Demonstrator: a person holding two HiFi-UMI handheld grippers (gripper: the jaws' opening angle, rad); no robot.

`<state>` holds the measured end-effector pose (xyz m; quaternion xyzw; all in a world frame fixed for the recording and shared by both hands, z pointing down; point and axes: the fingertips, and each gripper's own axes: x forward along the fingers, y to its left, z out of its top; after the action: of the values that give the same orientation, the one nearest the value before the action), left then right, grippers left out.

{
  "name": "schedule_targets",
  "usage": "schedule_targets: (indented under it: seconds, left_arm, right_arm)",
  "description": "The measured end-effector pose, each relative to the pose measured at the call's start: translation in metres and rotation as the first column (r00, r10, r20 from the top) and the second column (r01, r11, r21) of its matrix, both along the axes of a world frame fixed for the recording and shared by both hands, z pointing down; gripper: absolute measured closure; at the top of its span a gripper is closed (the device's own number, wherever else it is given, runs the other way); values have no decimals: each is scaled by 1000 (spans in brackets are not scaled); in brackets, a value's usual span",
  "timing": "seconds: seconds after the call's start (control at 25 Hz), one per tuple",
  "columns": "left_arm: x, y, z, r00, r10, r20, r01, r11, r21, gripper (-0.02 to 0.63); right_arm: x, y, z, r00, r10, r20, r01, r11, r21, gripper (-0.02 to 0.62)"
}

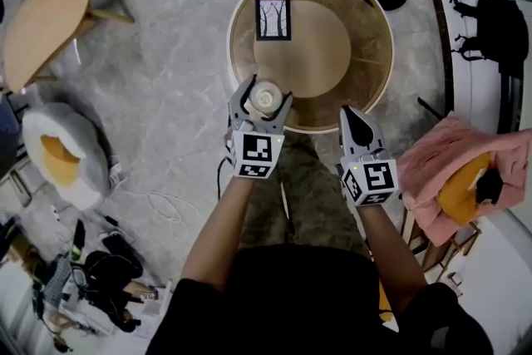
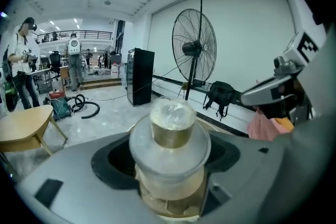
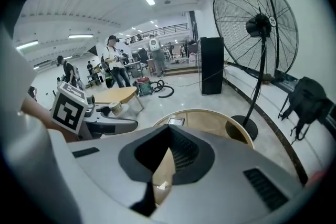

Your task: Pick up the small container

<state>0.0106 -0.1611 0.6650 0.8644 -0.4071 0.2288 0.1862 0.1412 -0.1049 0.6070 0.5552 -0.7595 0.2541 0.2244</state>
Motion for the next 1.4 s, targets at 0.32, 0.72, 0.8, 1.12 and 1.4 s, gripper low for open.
schedule_targets:
  seconds: [0.32,0.72,0.8,1.12,1.4]
  left_arm:
    - [7,23,-120,998,-9,-69,12,999,39,256]
    - [15,21,-222,999,46,-6,-45,992,121,256]
    - [16,20,-235,999,47,-1,-47,990,132,256]
    - [16,11,-257,1000,19,3,-19,986,166,256]
    - [17,-2,-263,1000,-10,6,9,983,185,256]
  right_arm:
    - [12,10,-93,998,66,-1,-66,995,75,574]
    - [31,2,-191,996,87,-1,-85,975,204,574]
    - [32,1,-201,997,72,4,-71,974,217,574]
    - [49,-7,-235,996,83,21,-85,954,286,574]
    - [71,-19,-245,994,107,13,-106,946,305,574]
